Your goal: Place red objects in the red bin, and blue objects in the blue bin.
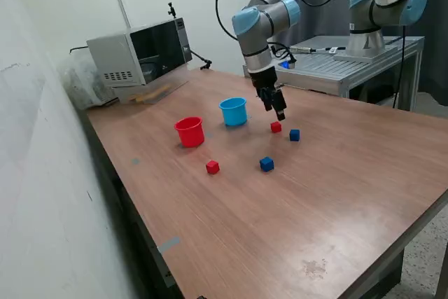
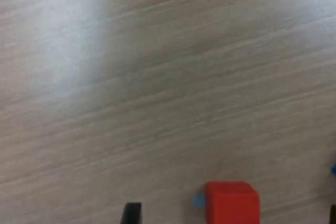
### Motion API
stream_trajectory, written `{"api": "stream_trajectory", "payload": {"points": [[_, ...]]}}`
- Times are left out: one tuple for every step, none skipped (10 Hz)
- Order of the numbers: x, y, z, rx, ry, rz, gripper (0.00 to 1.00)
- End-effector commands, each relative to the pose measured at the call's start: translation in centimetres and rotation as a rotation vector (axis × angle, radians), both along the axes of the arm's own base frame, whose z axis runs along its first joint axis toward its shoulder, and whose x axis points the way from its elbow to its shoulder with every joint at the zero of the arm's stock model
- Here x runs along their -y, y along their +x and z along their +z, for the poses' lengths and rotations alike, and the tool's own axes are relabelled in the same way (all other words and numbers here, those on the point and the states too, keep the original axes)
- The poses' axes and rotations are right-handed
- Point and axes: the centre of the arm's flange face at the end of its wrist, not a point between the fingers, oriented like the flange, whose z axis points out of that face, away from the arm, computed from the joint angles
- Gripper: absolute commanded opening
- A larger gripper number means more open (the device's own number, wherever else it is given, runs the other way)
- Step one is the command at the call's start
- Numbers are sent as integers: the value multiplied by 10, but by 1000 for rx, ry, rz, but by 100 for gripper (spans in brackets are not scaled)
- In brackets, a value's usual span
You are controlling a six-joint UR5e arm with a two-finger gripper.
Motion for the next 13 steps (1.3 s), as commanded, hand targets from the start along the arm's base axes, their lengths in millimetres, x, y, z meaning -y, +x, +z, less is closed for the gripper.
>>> {"api": "stream_trajectory", "payload": {"points": [[2,-1,-13,17,0,4,100],[2,-2,-18,18,1,7,100],[4,-3,-23,17,1,10,100],[4,-5,-25,12,-1,25,100],[4,-7,-28,6,-3,41,100],[4,-8,-32,8,-4,44,0],[3,-9,-33,4,0,43,0],[2,-10,-33,1,3,43,0],[1,-9,-33,1,5,42,0],[1,-10,-32,0,6,42,0],[-1,-11,-25,-14,10,39,0],[-4,-12,5,-58,13,34,0],[-7,-16,34,-102,21,31,0]]}}
